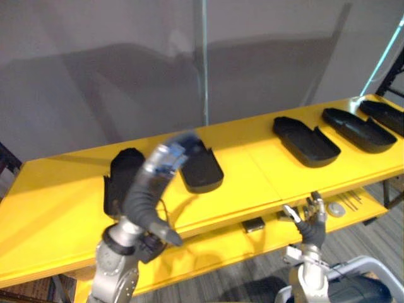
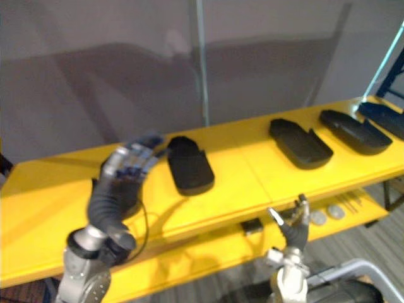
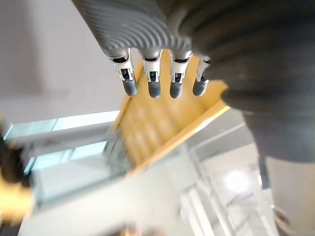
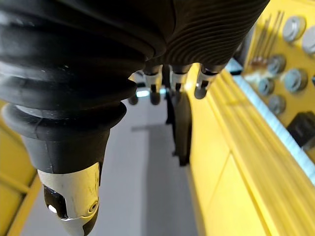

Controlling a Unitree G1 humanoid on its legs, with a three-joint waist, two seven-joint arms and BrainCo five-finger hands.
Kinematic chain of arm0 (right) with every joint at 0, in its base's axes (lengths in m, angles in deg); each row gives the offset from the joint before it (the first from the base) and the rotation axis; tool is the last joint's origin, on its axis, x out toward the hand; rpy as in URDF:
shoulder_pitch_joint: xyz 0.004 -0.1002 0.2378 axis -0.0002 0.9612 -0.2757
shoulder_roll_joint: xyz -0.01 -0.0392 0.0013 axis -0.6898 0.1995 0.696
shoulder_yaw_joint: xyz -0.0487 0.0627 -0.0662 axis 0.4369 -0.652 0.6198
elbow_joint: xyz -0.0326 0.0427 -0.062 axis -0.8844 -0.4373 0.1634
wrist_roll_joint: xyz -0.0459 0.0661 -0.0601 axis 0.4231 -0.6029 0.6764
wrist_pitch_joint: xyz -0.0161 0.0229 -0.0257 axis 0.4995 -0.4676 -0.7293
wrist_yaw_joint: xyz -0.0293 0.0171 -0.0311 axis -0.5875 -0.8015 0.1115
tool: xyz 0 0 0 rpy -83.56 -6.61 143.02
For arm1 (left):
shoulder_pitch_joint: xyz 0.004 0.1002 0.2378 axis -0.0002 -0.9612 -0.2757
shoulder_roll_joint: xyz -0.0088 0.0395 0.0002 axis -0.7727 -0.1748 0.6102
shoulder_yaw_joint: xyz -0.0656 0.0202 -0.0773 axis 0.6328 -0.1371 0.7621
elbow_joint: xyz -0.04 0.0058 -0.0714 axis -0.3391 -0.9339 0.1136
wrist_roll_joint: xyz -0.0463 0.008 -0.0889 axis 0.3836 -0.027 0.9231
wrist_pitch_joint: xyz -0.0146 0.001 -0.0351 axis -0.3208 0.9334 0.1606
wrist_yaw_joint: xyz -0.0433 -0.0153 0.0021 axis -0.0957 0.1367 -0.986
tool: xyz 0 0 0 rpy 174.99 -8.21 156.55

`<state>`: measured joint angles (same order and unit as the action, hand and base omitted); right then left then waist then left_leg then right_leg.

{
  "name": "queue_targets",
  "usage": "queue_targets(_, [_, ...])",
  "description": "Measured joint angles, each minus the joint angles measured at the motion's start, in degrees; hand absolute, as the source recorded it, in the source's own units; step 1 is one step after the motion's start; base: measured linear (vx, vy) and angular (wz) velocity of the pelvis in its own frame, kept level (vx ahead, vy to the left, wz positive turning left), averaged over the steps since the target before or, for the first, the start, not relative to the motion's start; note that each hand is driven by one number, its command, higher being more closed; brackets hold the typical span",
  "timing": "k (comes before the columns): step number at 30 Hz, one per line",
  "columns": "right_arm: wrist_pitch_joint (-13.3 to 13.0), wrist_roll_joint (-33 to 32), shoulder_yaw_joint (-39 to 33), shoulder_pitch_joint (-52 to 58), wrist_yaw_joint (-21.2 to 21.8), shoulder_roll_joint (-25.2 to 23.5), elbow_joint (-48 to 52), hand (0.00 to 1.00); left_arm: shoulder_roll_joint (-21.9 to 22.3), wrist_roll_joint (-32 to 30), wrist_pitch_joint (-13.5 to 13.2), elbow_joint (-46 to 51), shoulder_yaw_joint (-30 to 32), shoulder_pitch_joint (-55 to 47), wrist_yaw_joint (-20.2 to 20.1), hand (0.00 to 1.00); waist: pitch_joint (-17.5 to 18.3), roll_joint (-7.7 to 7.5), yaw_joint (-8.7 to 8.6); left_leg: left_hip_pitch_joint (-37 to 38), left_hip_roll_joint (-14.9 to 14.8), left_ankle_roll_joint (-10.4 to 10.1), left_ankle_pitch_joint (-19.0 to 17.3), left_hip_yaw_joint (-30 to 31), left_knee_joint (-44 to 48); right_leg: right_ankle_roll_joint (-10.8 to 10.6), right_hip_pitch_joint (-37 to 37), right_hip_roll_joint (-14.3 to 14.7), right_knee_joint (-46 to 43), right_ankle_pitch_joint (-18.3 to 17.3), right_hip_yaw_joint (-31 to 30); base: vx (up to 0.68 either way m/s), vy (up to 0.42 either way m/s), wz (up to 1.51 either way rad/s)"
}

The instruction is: Walk over and take plastic housings, then place them on the shelf

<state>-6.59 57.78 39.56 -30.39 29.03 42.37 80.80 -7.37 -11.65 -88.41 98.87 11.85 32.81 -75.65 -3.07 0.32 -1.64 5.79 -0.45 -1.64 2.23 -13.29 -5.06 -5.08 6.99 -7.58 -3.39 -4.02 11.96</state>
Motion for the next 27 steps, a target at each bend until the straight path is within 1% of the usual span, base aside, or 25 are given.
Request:
queue_targets(1, [0.02, -0.3, 0.0, -0.01, -0.21, -0.01, 0.13, 0.0, -0.43, 0.72, 1.5, -0.39, -1.23, 0.18, -1.09, 0.0, -0.01, 0.01, -0.08, 0.0, 0.0, 0.0, -0.01, -0.07, 0.0, 0.0, -0.03, 0.0, 0.0, 0.02, -0.08, 0.01, -0.002, -0.04])
queue_targets(2, [0.02, -0.48, 0.01, -0.03, -0.7, -0.01, 0.35, 0.0, -1.08, 1.43, 3.85, -0.85, -3.05, 0.27, -2.68, 0.0, -0.04, 0.05, -0.3, 0.01, 0.0, 0.02, -0.02, -0.18, 0.0, -0.01, -0.07, 0.0, 0.0, 0.04, -0.22, 0.0, -0.002, -0.05])
queue_targets(3, [0.05, -1.45, 0.02, -0.15, -0.97, 0.0, 0.68, 0.0, -1.62, 1.53, 7.13, -1.7, -5.68, 0.45, -4.56, 0.0, -0.09, 0.15, -0.55, 0.07, -0.01, 0.05, -0.05, -0.59, 0.0, -0.06, -0.1, 0.0, -0.01, 0.08, -0.42, -0.01, 0.005, -0.14])
queue_targets(4, [0.06, -1.45, 0.06, -0.48, -1.16, 0.07, 0.87, 0.0, -1.91, 1.6, 9.7, -2.69, -8.72, 0.46, -5.73, 0.0, -0.14, 0.29, -0.59, 0.07, -0.08, 0.12, -0.11, -1.34, -0.01, -0.09, -0.53, 0.04, -0.04, 0.23, -1.03, -0.02, 0.007, -0.19])
queue_targets(5, [0.07, -1.45, 0.11, -0.65, -1.29, 0.07, 1.01, 0.0, -2.02, 1.96, 10.93, -3.25, -10.26, 0.53, -6.22, 0.0, -0.12, 0.36, -0.61, -0.03, -0.12, 0.12, -0.12, -1.52, -0.01, -0.1, -0.91, 0.08, -0.06, 0.32, -1.2, -0.03, 0.007, -0.2])
queue_targets(6, [0.07, -1.44, 0.34, -0.91, -2.04, 0.06, 1.39, 0.0, -2.01, 3.69, 14.07, -4.59, -13.63, 0.91, -7.0, 0.0, -0.31, 0.52, -0.73, -0.13, -0.14, 0.13, -0.12, -1.6, -0.02, -0.15, -0.95, 0.07, -0.06, 0.41, -1.26, -0.02, 0.002, -0.1])
queue_targets(7, [0.07, -1.43, 0.37, -0.91, -2.28, 0.07, 1.43, 0.0, -2.01, 3.79, 15.18, -4.98, -14.78, 1.12, -7.03, 0.0, -0.36, 0.51, -0.84, -0.13, -0.14, 0.13, -0.12, -1.66, -0.02, -0.18, -0.97, 0.06, -0.07, 0.43, -1.26, -0.02, 0.003, -0.06])
queue_targets(8, [0.07, -1.43, 0.37, -0.9, -2.85, 0.08, 1.43, 0.0, -2.01, 3.7, 17.3, -5.98, -16.89, 1.52, -7.18, 0.0, -0.4, 0.45, -0.88, -0.07, -0.16, 0.14, -0.13, -1.74, -0.02, -0.2, -0.97, 0.0, -0.07, 0.44, -1.28, 0.0, 0.0, 0.0])
queue_targets(10, [0.07, -1.43, 0.4, -1.0, -4.01, 0.16, 1.42, 0.0, -2.01, 3.53, 19.22, -8.09, -19.79, 2.0, -7.42, 0.0, -0.62, 0.13, -0.87, -0.06, -0.16, 0.17, -0.15, -1.84, -0.02, -0.22, -0.98, -0.15, -0.14, 0.45, -1.28, 0.0, 0.0, 0.0])
queue_targets(13, [0.16, -1.43, 0.51, -1.21, -6.93, 0.46, 1.35, 0.0, -1.86, 3.46, 22.31, -12.42, -23.61, 1.89, -7.37, 0.0, -0.69, 0.17, -0.76, -0.07, -0.15, 0.25, -0.21, -2.09, -0.04, -0.26, -1.08, -0.25, -0.21, 0.47, -1.38, 0.0, 0.0, 0.0])
queue_targets(15, [0.16, -1.44, 0.5, -1.8, -8.3, 0.65, 1.16, 0.0, -1.18, 2.5, 23.07, -15.54, -24.38, 1.35, -6.96, 0.0, -0.7, 0.19, -0.81, -0.07, -0.15, 0.25, -0.21, -2.19, -0.04, -0.26, -1.18, -0.28, -0.25, 0.47, -1.47, 0.0, 0.002, -0.02])
queue_targets(18, [0.15, -1.78, 0.02, -3.71, -10.23, 1.48, -0.17, 0.0, 0.42, -2.25, 24.46, -24.42, -25.94, -0.15, -3.94, 0.0, -0.67, 0.09, -0.92, -1.02, -0.3, 0.23, -0.22, -2.73, -0.08, -0.25, -2.15, -0.23, -0.19, 0.46, -2.42, -0.03, -0.005, -0.08])
queue_targets(19, [0.15, -2.28, -0.06, -3.98, -10.54, 1.66, -0.37, 0.0, 0.71, -3.07, 24.55, -26.31, -26.16, -0.32, -3.46, 0.0, -0.7, 0.07, -0.92, -1.01, -0.3, 0.23, -0.2, -2.76, -0.08, -0.26, -2.24, -0.22, -0.12, 0.49, -2.52, 0.03, 0.0, -0.05])
queue_targets(20, [0.18, -2.65, -0.52, -4.08, -10.86, 1.69, -0.76, 0.0, 1.34, -4.56, 24.73, -30.46, -26.16, -0.64, -2.13, 0.0, -0.77, -0.03, -0.95, -0.95, -0.26, 0.21, -0.21, -2.73, -0.08, -0.28, -2.3, -0.2, -0.12, 0.5, -2.56, 0.04, 0.004, 0.01])
queue_targets(21, [0.34, -2.65, -1.1, -4.47, -10.95, 1.54, -1.77, 0.0, 1.79, -6.52, 24.7, -34.87, -25.84, -0.8, -0.52, 0.0, -0.86, -0.15, -1.15, -0.75, -0.16, 0.22, -0.19, -2.33, -0.08, -0.34, -1.98, -0.2, -0.04, 0.54, -2.45, 0.03, 0.004, 0.06])
queue_targets(22, [0.52, -2.64, -1.17, -4.95, -10.97, 1.55, -2.66, 0.0, 1.95, -6.93, 24.69, -37.17, -25.66, -0.83, 0.22, 0.0, -0.88, -0.23, -1.45, -0.72, -0.13, 0.22, -0.19, -2.15, -0.08, -0.39, -1.91, -0.2, -0.05, 0.57, -2.36, 0.03, 0.004, 0.08])
queue_targets(23, [1.29, -2.61, -1.15, -6.14, -11.09, 1.5, -4.57, 0.0, 1.94, -8.28, 24.59, -40.97, -25.3, -0.91, 1.48, 0.0, -0.9, -0.35, -2.19, -0.72, -0.09, 0.22, -0.18, -1.97, -0.07, -0.39, -1.92, -0.2, 0.02, 0.57, -2.28, 0.03, 0.003, 0.05])
queue_targets(24, [2.1, -2.6, -1.16, -7.37, -11.46, 1.36, -7.09, 0.0, 2.06, -8.8, 24.31, -44.54, -24.09, -1.51, 2.69, 0.0, -0.97, -0.39, -2.38, -0.76, -0.02, 0.21, -0.17, -1.87, -0.07, -0.41, -1.93, -0.16, 0.26, 0.58, -2.27, 0.0, 0.0, 0.0])
queue_targets(26, [2.59, -2.6, -1.78, -7.75, -12.32, 1.03, -10.38, 0.0, 2.46, -10.11, 23.74, -48.46, -22.43, -2.03, 3.9, 0.0, -1.08, -0.55, -2.42, -0.78, 0.08, 0.21, -0.18, -1.81, -0.07, -0.45, -1.83, -0.07, 0.66, 0.6, -2.24, 0.01, 0.004, 0.02])
queue_targets(27, [2.74, -2.61, -3.2, -7.84, -12.62, 0.41, -13.26, 0.0, 2.82, -11.66, 22.44, -52.24, -20.33, -2.45, 5.85, 0.0, -1.21, -0.4, -2.34, -0.92, 0.2, 0.21, -0.19, -1.59, -0.07, -0.51, -1.72, -0.06, 0.94, 0.64, -1.98, 0.03, 0.009, 0.06])
